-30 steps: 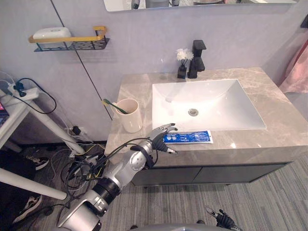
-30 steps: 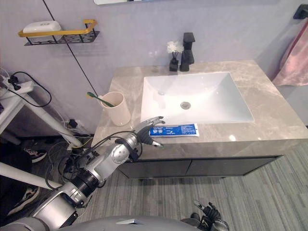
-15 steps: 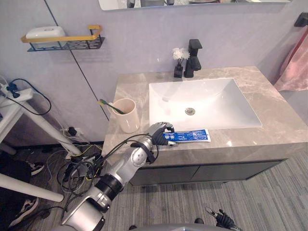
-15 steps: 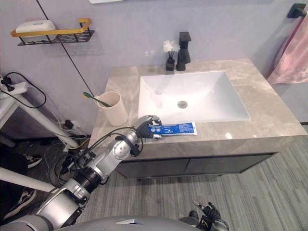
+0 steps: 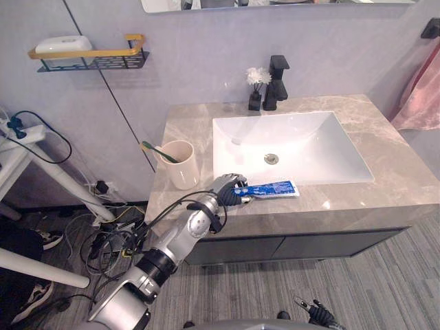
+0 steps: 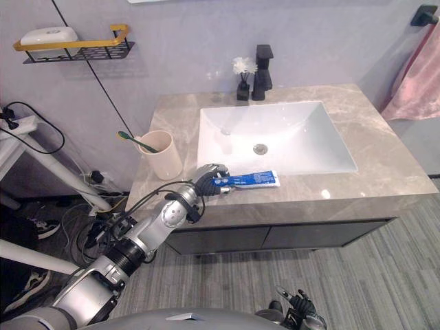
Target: Organize washtable
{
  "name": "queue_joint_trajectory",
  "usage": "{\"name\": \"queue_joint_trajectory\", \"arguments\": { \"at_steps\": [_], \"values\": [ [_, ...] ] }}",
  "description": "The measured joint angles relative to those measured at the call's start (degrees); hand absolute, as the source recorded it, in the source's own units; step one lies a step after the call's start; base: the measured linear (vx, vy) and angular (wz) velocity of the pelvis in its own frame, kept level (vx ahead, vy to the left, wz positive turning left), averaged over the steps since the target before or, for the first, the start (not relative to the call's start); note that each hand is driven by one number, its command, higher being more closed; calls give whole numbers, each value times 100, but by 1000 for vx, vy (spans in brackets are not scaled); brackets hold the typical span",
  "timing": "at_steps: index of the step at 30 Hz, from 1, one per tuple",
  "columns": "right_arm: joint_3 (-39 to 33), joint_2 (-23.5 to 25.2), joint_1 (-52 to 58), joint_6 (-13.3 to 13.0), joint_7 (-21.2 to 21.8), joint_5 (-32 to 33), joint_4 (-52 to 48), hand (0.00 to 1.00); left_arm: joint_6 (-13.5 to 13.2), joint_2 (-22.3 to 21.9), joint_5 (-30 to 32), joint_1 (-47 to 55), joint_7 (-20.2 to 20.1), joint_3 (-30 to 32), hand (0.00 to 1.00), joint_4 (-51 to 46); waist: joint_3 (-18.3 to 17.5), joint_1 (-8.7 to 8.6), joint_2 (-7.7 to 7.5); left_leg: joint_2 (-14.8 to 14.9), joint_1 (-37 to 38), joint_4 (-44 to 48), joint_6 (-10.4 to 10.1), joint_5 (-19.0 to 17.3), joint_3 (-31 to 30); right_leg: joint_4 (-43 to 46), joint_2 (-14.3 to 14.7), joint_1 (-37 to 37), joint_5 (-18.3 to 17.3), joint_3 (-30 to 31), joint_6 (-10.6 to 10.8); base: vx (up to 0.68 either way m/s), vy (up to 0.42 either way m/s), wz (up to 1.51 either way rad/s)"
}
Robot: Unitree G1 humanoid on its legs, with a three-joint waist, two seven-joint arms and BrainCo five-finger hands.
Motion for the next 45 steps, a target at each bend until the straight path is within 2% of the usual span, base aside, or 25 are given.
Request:
{"name": "queue_joint_trajectory", "arguments": {
  "at_steps": [14, 23, 28, 33, 36, 39, 45],
  "values": [
    [11, -2, 19, -1, -3, -3, 1, 0, 67, 64, 234, 19, 73, 5, 100, -313, 8, -7, -12, 0, 0, 2, 0, 0, 2, 5, -1, 0, 0, 0, 0, 0, 0, 0],
    [154, -20, 35, -52, -1, 15, -31, 0, -32, 240, 376, 449, 108, -77, 100, -1685, 6, 18, -6, -1, -2, 21, 1, 0, 14, 7, -6, 2, 10, 3, -2, 0, 0, 0],
    [203, 2, 285, -137, 8, 246, -531, 0, -186, 163, 373, 466, 226, -82, 100, -2474, -43, 59, 59, 0, -72, 51, 7, -5, 151, 10, -7, -143, 55, 188, 7, -15, 8, -13],
    [283, 11, 924, -175, 91, 635, -1959, 0, -315, -171, 367, 463, 259, -61, 100, -2961, -107, 29, 136, 0, -60, 51, 13, -10, 327, 12, -1, -269, 98, 385, 3, -8, 6, -20],
    [413, 29, 1514, -216, 259, 970, -3566, 0, -369, -202, 365, 463, 257, -53, 100, -3139, -142, 4, 178, 2, -23, 53, 8, -19, 481, 38, 13, -361, 134, 556, -1, -22, 12, -26],
    [461, 219, 1952, -374, 592, 1623, -5349, 0, -399, -210, 314, 464, 257, 27, 100, -3501, -142, 11, 180, 5, 34, 70, -5, -49, 709, 188, 28, -536, 133, 820, -1, -42, 22, -35],
    [841, 199, 2139, -569, 1083, 2341, -7605, 0, -458, -220, 171, 467, 236, 327, 100, -3945, -142, 19, 149, 4, 145, 104, -12, -152, 879, 204, 37, -528, 128, 964, 3, -15, 26, -19]
  ]
}}
